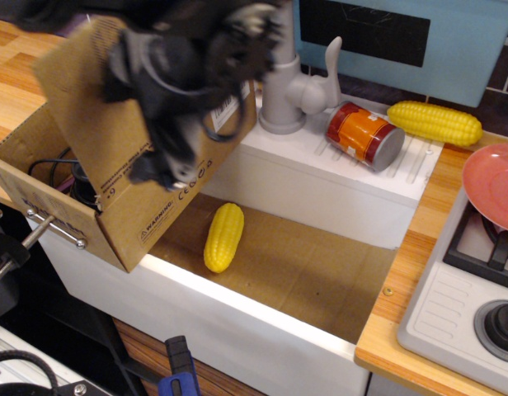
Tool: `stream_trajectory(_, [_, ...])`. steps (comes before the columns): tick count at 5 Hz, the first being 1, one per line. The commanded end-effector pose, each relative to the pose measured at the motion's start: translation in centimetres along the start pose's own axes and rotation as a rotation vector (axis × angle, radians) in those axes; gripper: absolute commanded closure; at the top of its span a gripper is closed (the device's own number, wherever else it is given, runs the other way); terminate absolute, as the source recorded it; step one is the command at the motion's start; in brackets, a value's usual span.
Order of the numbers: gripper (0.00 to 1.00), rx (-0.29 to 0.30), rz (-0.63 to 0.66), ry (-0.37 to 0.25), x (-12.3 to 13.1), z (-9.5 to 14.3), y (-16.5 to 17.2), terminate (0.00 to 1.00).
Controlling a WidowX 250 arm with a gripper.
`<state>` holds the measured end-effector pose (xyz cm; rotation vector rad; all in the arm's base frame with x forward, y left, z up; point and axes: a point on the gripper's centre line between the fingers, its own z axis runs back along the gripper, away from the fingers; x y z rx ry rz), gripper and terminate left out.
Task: Close brown1fbox flap
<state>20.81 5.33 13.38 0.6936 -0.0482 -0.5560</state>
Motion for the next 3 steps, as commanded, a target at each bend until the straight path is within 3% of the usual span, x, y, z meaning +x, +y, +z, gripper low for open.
stream_trajectory(1, [0.0,0.079,-0.078,-0.047,0.8,0.3,4.3,0.0])
stream_trajectory(2, [0.0,0.076,-0.102,-0.099,0.0,-1.0,5.7,0.0])
stream_trajectory(3, [0.0,0.025,-0.088,-0.122,-0.1,-2.3,6.5,1.0])
